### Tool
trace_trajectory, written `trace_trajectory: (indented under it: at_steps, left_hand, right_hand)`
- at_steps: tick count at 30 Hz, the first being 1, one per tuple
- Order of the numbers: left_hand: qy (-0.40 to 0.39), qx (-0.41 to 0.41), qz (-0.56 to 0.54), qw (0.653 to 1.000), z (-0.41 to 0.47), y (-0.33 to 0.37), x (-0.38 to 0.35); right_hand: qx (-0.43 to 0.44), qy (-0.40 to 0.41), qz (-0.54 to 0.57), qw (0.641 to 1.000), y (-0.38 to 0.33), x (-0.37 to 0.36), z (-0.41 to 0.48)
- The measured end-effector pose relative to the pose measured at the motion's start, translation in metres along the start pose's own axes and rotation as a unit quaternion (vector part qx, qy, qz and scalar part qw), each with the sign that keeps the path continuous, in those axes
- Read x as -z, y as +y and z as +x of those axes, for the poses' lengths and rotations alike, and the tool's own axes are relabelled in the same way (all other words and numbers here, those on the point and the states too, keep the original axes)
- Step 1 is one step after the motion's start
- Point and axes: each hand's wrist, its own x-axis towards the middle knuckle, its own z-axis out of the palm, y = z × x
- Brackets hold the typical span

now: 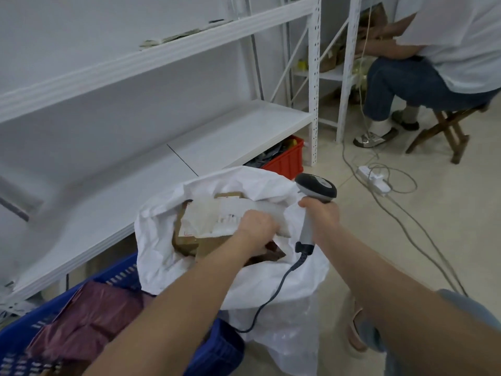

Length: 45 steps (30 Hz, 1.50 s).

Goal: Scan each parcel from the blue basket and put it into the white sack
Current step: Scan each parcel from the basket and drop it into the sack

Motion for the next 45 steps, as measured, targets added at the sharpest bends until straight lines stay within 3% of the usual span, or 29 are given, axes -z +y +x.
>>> trace_trajectory:
  at_steps: [2,4,7,10,12,13,14,16,17,18,19,22,24,27,28,31,32,34,35,37,40,42,45]
  left_hand:
    - [-0.063,-0.033,-0.114,0.991,0.011,0.013,-0.011]
    - [-0.151,-0.055,-0.226,0.961,0.008,0.004,-0.015]
    - [-0.161,-0.021,-0.298,0.941,-0.009,-0.036,-0.01]
    - [-0.032,0.132,-0.268,0.954,-0.031,-0.078,-0.013]
    - [-0.007,0.28,-0.242,0.929,-0.048,-0.103,-0.03]
    - [-0.024,0.338,-0.294,0.894,-0.056,-0.113,-0.04]
    - [-0.041,0.379,-0.397,0.835,-0.06,-0.12,-0.051]
    - [-0.051,0.399,-0.627,0.667,-0.064,-0.115,-0.057]
    - [-0.043,0.393,-0.678,0.62,-0.062,-0.112,-0.056]
    - [-0.025,0.388,-0.684,0.617,-0.057,-0.11,-0.053]
    - [0.007,0.382,-0.661,0.646,-0.05,-0.109,-0.047]
    - [0.099,0.378,-0.415,0.822,-0.036,-0.121,-0.024]
    - [0.136,0.367,-0.315,0.864,-0.034,-0.12,-0.019]
    - [0.109,0.314,-0.383,0.862,-0.028,-0.081,-0.027]
    - [0.074,0.298,-0.444,0.842,-0.023,-0.064,-0.034]
    - [-0.043,0.276,-0.618,0.734,-0.016,-0.031,-0.046]
    - [-0.053,0.268,-0.612,0.742,-0.016,-0.033,-0.045]
    - [-0.009,0.258,-0.481,0.838,-0.018,-0.046,-0.044]
    - [0.027,0.257,-0.424,0.868,-0.019,-0.056,-0.043]
    - [0.055,0.229,-0.409,0.882,-0.025,-0.072,-0.047]
    - [-0.005,0.155,-0.405,0.901,-0.039,-0.078,-0.065]
    - [-0.043,0.122,-0.436,0.891,-0.048,-0.068,-0.081]
    - [-0.064,0.074,-0.393,0.914,-0.042,-0.032,-0.094]
  right_hand:
    - [0.008,0.006,-0.008,1.0,-0.001,0.008,0.004]
    - [0.01,0.019,-0.013,1.0,0.0,0.016,0.009]
    - [0.012,0.015,-0.023,1.0,0.003,0.017,0.013]
    - [0.017,0.005,-0.064,0.998,0.003,0.005,0.006]
    - [0.026,0.005,-0.089,0.996,0.001,-0.002,0.001]
    - [0.032,0.002,-0.1,0.994,0.0,-0.005,-0.001]
    - [0.036,-0.003,-0.106,0.994,-0.002,-0.007,-0.003]
    - [0.04,-0.009,-0.119,0.992,-0.004,-0.012,-0.004]
    - [0.043,-0.003,-0.133,0.99,-0.004,-0.015,-0.004]
    - [0.049,0.009,-0.151,0.987,-0.004,-0.017,-0.004]
    - [0.054,0.022,-0.17,0.984,-0.004,-0.018,-0.003]
    - [0.057,0.029,-0.189,0.98,-0.003,-0.024,-0.002]
    - [0.055,0.018,-0.188,0.981,-0.001,-0.027,-0.001]
    - [0.061,0.008,-0.188,0.98,0.001,-0.034,-0.003]
    - [0.06,0.004,-0.189,0.98,0.002,-0.036,-0.004]
    - [0.055,0.004,-0.194,0.979,0.005,-0.036,-0.008]
    - [0.063,0.009,-0.202,0.977,0.006,-0.034,-0.007]
    - [0.082,0.015,-0.201,0.976,0.005,-0.032,-0.01]
    - [0.09,0.013,-0.191,0.977,0.004,-0.032,-0.013]
    - [0.118,0.006,-0.176,0.977,0.003,-0.037,-0.022]
    - [0.148,-0.027,-0.186,0.971,0.003,-0.047,-0.038]
    - [0.118,-0.078,-0.184,0.973,0.008,-0.055,-0.043]
    - [0.056,-0.129,-0.144,0.98,0.021,-0.065,-0.043]
